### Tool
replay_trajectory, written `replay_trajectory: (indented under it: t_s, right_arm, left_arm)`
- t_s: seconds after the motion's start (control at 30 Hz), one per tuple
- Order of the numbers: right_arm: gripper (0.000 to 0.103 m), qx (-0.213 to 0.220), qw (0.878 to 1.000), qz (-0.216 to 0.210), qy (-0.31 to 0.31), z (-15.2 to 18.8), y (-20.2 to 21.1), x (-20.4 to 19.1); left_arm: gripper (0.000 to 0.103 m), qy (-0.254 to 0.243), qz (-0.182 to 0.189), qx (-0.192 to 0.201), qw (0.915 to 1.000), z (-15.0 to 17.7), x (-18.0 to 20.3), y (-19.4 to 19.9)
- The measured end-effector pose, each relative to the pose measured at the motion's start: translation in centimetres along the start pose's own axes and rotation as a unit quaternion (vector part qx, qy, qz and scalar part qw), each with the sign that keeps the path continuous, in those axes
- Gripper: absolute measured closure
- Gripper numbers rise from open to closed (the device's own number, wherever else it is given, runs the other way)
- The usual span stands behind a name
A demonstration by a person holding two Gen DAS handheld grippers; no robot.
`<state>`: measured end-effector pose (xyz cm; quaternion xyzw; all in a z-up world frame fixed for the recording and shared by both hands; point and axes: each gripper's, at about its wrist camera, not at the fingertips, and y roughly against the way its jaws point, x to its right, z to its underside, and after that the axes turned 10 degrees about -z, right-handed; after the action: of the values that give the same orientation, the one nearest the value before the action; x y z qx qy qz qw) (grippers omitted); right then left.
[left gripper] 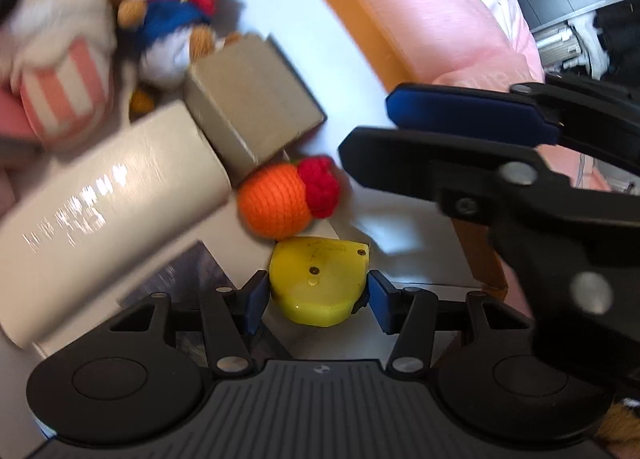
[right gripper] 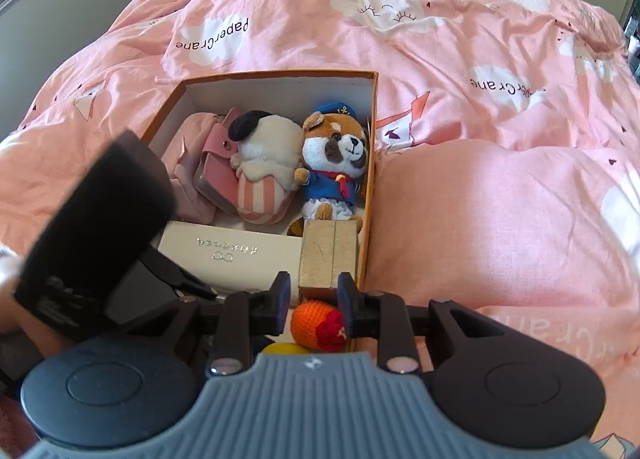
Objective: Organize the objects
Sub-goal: 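Lift the yellow tape measure with the left gripper and carry it over the orange box, then lower the tape measure beside the orange ball and open the left gripper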
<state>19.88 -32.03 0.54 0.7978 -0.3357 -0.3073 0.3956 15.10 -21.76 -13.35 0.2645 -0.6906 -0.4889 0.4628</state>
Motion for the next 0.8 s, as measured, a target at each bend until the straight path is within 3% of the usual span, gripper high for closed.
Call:
replay_trajectory:
  t_s: [0.27, 0.33, 0.4, 0.53, 0.7, 0.8]
  right_arm:
    - [0.075, -0.009, 1.000, -0.003, -0.003, 0.0, -0.1, 0.0]
    - [0.075, -0.010, 1.000, -0.001, 0.000, 0.0, 0.0, -0.1]
    - [0.075, -0.010, 1.000, 0.001, 0.002, 0.1, 0.1, -0.2]
    - [0.075, -0.010, 1.000, 0.002, 0.002, 0.1, 0.1, -0.3]
    - [0.075, -0.010, 1.000, 0.001, 0.000, 0.2, 0.2, -0.3]
    - [0.075, -0.010, 1.000, 0.001, 0.001, 0.2, 0.3, -0.4]
  left_arm:
    - [0.036, -0.018, 0.000, 0.006, 0.9998, 1.5, -0.2, 1.0]
    - [0.038, -0.025, 0.005, 0.005, 0.9997, 2.0, -0.3, 1.5]
    - [0.056, -0.034, -0.002, 0.001, 0.9994, 2.5, -0.6, 1.9]
    - [0.066, -0.030, -0.021, 0.002, 0.9993, 3.2, -1.7, 2.1]
    - [0.077, -0.068, -0.043, 0.016, 0.9966, 3.8, -0.4, 1.4]
    - [0.077, -0.063, -0.047, 0.011, 0.9969, 4.2, -0.3, 0.5]
